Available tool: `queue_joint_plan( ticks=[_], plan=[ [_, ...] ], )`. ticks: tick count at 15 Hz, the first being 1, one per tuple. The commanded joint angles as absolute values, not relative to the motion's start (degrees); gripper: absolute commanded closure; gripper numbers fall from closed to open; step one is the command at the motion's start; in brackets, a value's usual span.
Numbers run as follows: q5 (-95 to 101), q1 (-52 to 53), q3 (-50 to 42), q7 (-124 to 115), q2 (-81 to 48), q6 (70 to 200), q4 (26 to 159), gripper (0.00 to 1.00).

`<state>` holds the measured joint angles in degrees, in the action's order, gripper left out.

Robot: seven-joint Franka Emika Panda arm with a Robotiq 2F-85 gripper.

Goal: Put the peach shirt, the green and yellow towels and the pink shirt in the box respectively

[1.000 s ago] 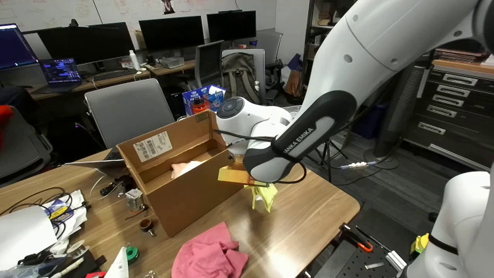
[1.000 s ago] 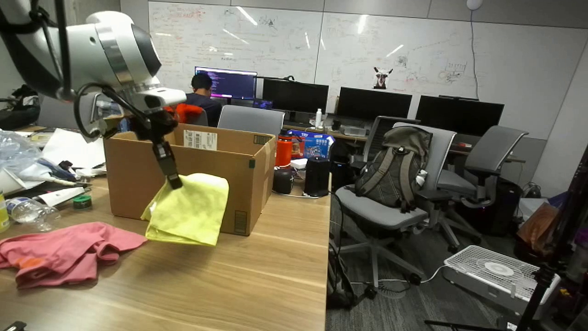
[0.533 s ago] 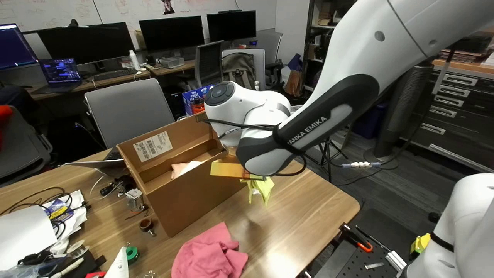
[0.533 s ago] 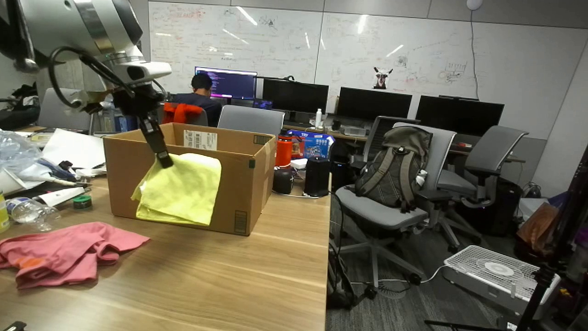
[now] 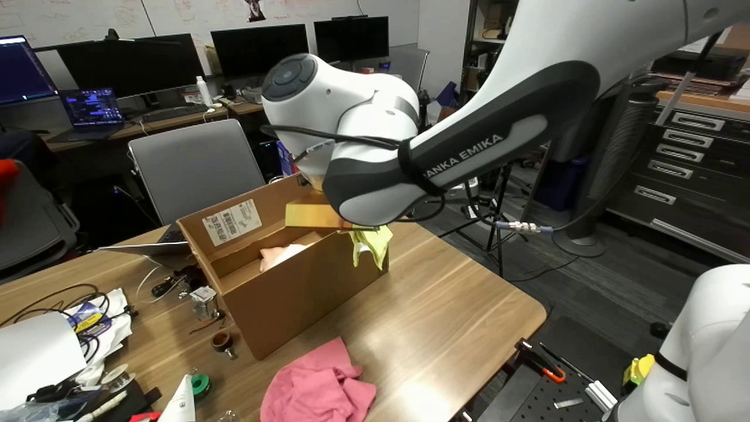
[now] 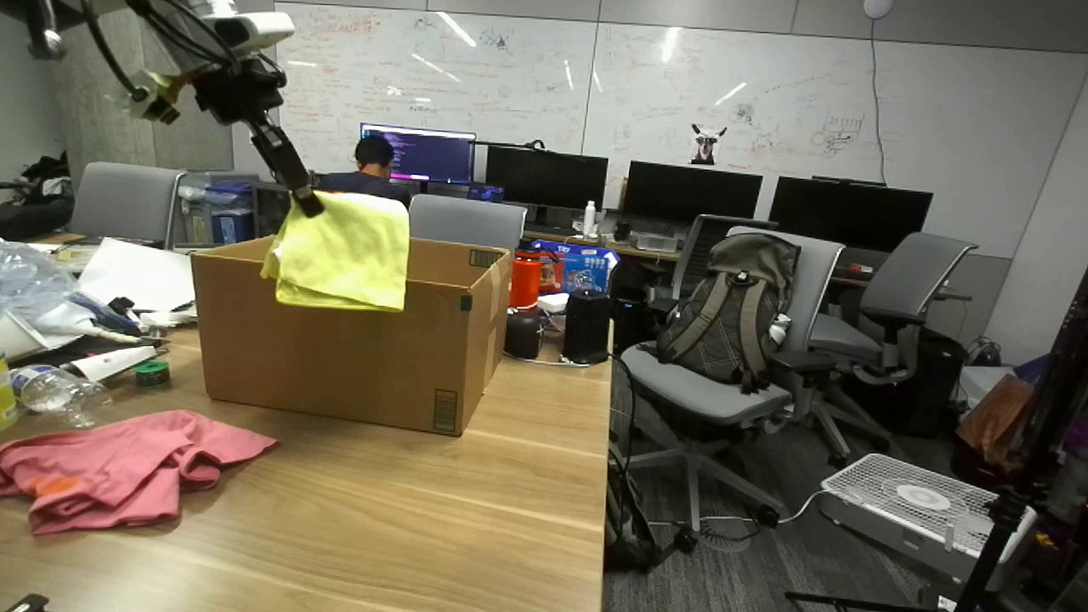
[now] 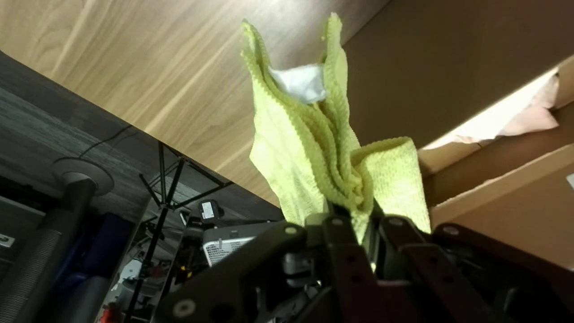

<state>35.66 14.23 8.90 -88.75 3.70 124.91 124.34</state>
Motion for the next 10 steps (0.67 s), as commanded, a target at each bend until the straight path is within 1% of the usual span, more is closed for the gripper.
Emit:
queue_joint_plan(
  ticks=[1,6,10],
  plan=[
    [36.92,13.28,11.37,-85.72,3.63,122.01,118.21,0.97],
    [37.14,13.53,12.77,-83.11,1.24,120.51,112.29,0.97],
    [36.86,14.58,13.84,-78.59,-4.21,117.15,103.65,0.97]
  ],
)
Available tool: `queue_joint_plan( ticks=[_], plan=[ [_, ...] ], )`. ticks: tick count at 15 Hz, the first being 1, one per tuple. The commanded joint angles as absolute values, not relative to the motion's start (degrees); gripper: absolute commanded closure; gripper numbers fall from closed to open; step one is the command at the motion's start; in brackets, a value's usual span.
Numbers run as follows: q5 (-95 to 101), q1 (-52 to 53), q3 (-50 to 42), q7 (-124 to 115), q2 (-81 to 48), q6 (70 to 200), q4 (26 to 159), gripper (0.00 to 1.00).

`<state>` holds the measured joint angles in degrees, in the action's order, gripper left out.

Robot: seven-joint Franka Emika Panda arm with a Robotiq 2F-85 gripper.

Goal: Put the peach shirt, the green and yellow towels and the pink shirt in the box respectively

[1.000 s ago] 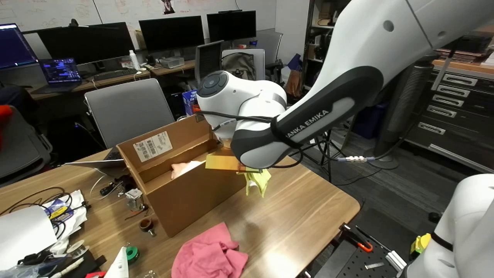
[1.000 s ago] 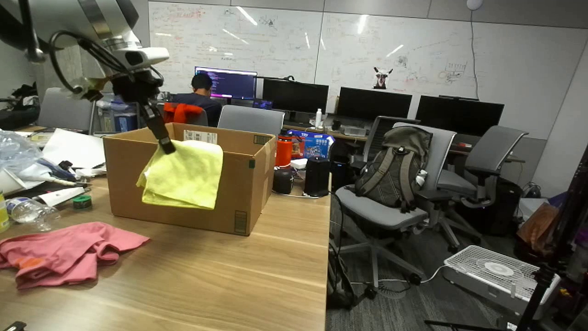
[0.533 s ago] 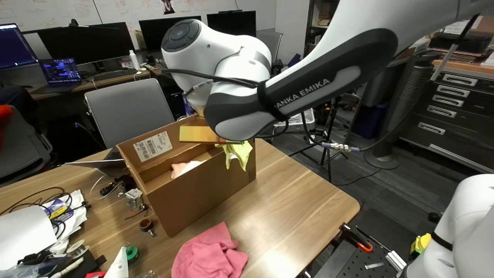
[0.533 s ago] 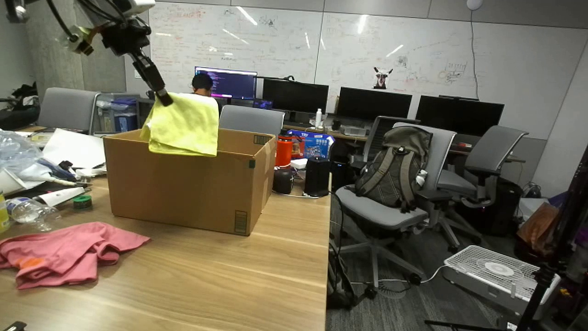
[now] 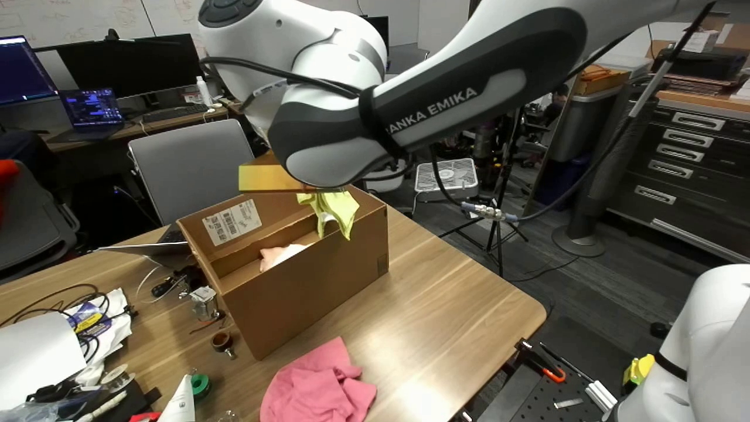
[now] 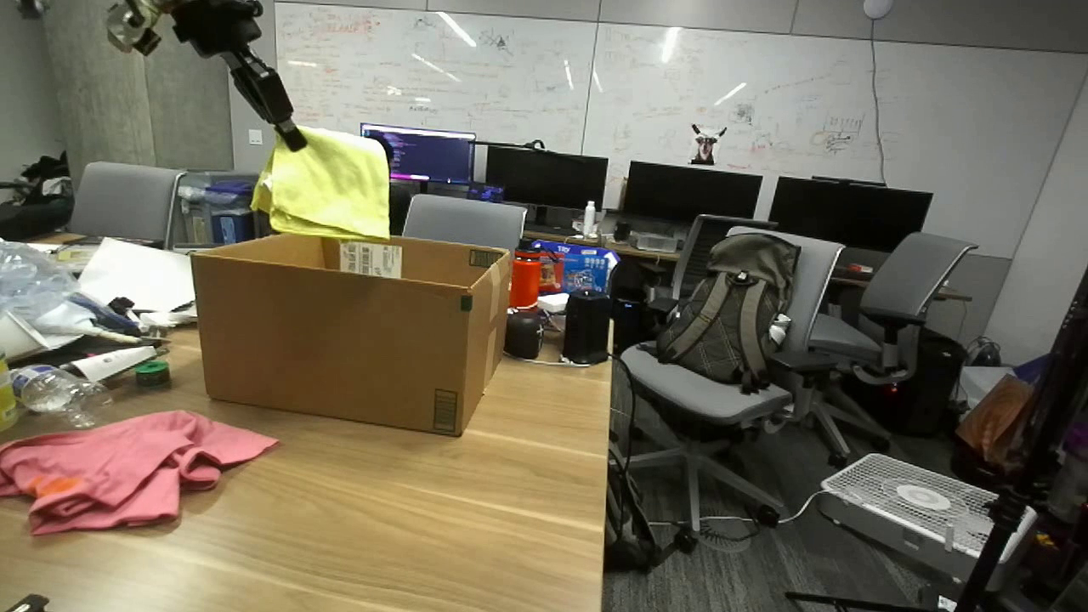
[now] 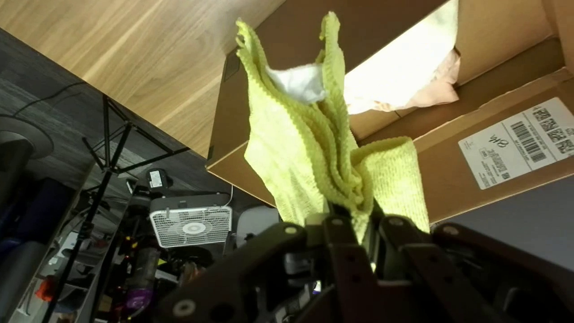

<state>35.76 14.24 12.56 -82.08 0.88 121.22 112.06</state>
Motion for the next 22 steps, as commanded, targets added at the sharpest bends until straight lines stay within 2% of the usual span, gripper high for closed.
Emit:
queue_joint_plan(
  ticks=[1,9,16,17,18,22],
  plan=[
    [37.31,15.09,14.17,-77.54,-6.35,115.76,100.84,0.97],
    [39.04,20.90,11.43,-70.05,-24.29,106.57,78.73,0.97],
    [37.29,23.74,5.65,-64.47,-35.22,103.55,64.96,0.97],
    [36.90,23.87,5.14,-63.64,-36.16,103.22,63.64,0.73],
    [36.92,24.08,4.53,-63.14,-36.92,103.17,62.64,0.62],
    [37.17,23.19,4.87,-61.63,-38.23,102.16,60.65,0.34]
  ],
)
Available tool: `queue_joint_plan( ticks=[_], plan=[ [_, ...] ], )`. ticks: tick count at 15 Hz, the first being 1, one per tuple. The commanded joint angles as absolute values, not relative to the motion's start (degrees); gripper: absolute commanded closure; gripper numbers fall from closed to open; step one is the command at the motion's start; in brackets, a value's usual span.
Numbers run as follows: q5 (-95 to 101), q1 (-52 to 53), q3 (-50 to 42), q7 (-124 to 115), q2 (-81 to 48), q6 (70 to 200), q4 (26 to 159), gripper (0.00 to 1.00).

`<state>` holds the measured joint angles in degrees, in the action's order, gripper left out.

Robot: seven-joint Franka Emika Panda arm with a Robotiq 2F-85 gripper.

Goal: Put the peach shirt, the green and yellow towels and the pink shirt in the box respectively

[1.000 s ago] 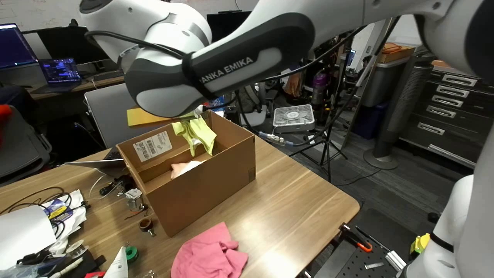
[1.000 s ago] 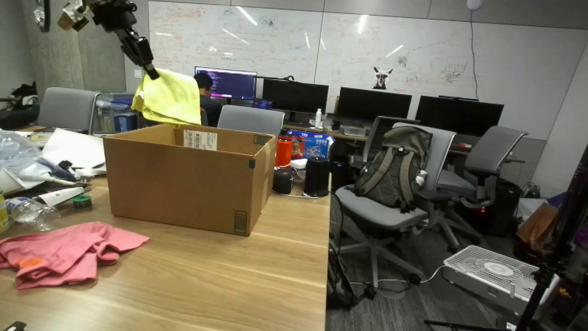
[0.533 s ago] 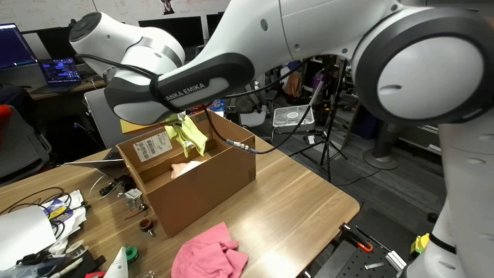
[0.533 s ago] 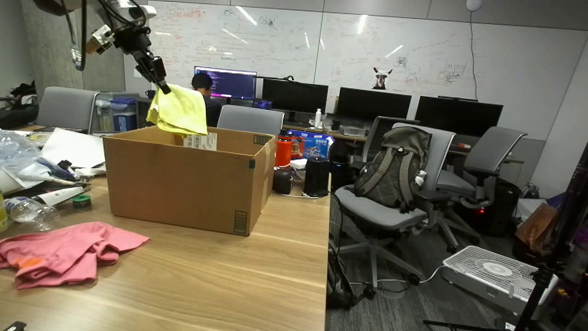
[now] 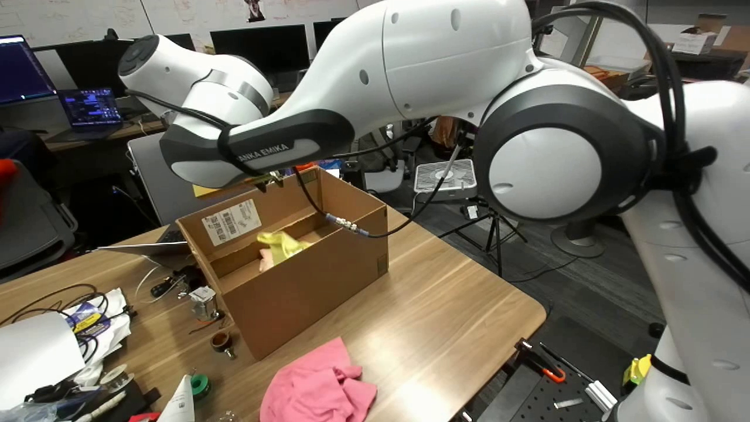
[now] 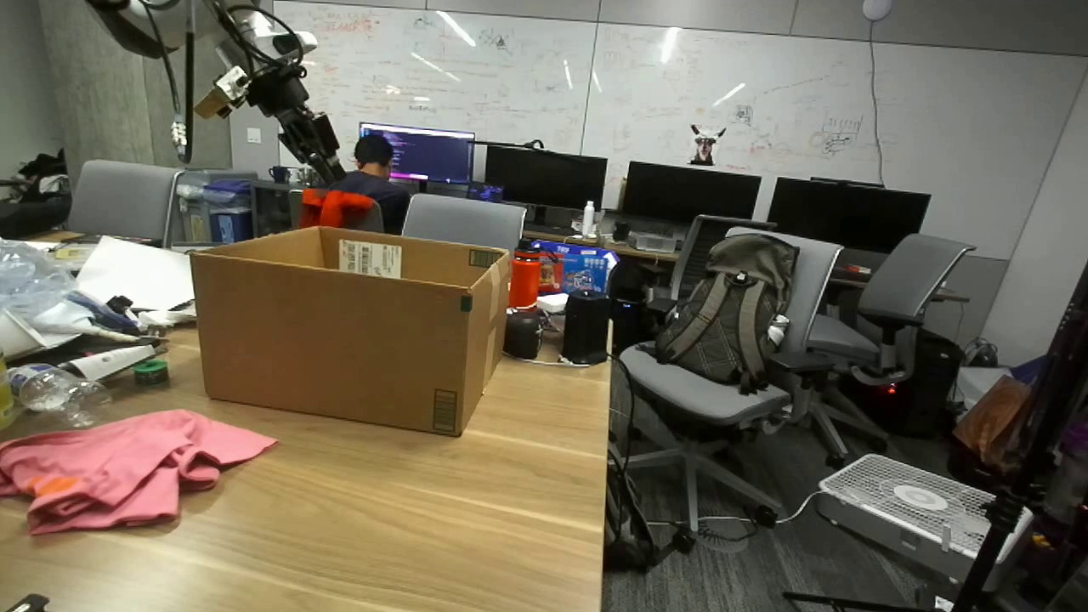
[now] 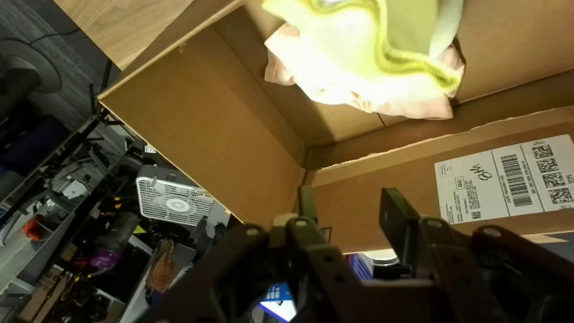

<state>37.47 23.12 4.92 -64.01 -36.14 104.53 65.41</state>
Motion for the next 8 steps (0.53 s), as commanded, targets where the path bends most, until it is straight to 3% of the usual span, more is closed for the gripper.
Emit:
queue_joint_plan(
  ticks=[1,4,8],
  plan=[
    [37.34,23.29,4.79,-61.41,-38.14,101.93,60.85,0.25],
    [37.34,23.38,5.20,-60.86,-36.89,101.78,63.20,0.03],
    [36.09,23.18,7.04,-60.17,-33.57,101.86,69.06,0.00]
  ],
)
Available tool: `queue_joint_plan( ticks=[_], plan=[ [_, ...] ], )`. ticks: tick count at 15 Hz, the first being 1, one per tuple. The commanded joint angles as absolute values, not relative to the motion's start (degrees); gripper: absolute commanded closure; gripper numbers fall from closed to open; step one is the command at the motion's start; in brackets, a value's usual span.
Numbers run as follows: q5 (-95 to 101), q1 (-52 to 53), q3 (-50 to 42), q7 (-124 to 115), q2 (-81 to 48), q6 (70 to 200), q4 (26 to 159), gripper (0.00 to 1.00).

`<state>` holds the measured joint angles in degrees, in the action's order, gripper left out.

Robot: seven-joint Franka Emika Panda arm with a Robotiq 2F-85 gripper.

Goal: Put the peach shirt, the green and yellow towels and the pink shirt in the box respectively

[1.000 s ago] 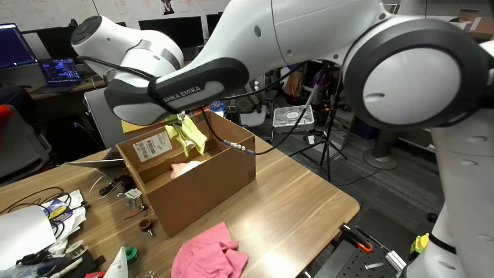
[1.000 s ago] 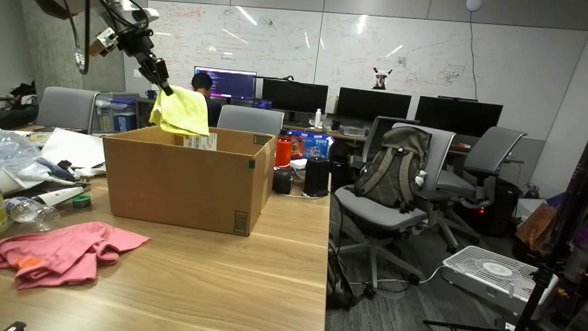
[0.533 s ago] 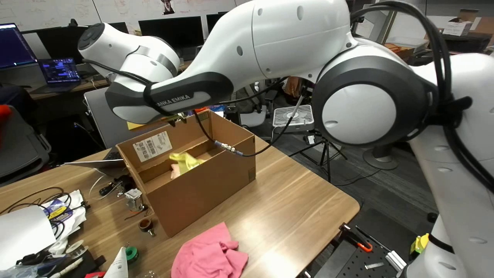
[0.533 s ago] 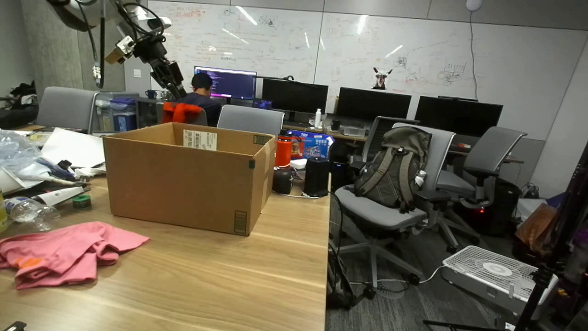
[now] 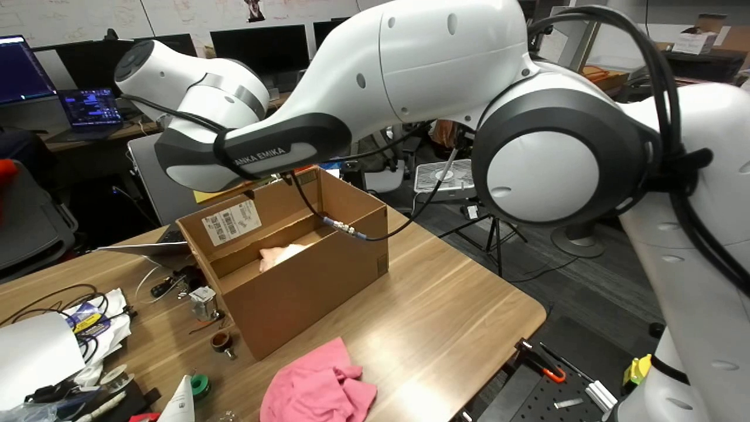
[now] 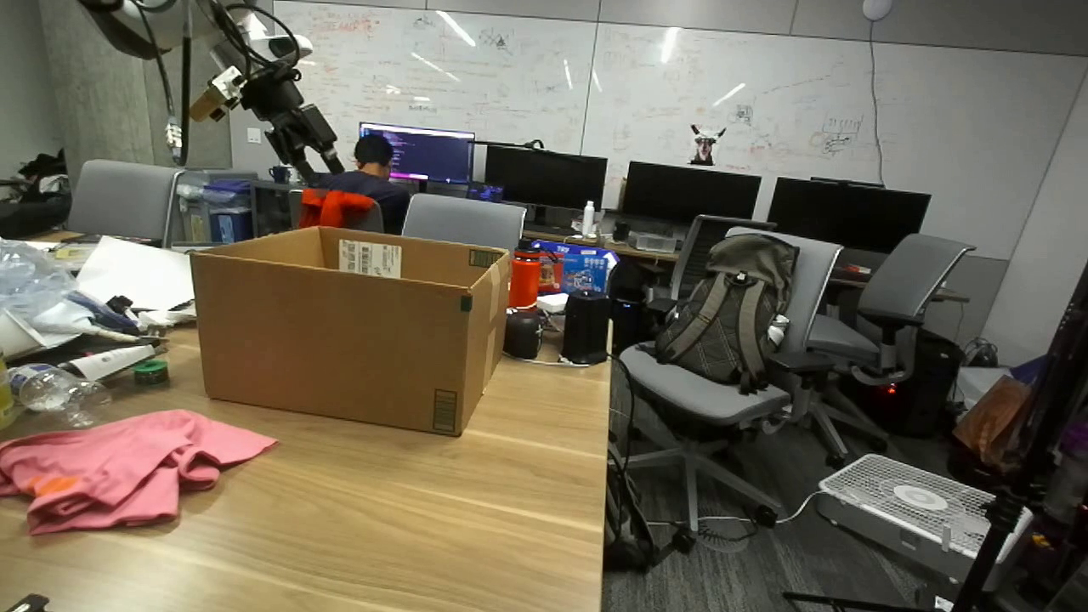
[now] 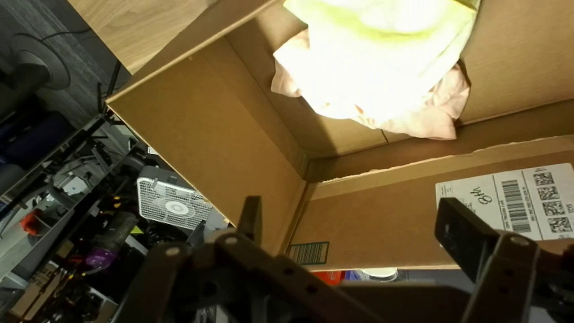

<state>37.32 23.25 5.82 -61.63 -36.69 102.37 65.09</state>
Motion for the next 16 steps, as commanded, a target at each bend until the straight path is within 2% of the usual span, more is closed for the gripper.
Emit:
queue_joint_plan(
  ticks=[1,16],
  plan=[
    [35.42,23.01,7.79,-60.42,-32.37,102.01,71.02,0.00],
    [18.84,21.76,11.90,-60.99,-10.08,104.65,102.87,0.00]
  ],
)
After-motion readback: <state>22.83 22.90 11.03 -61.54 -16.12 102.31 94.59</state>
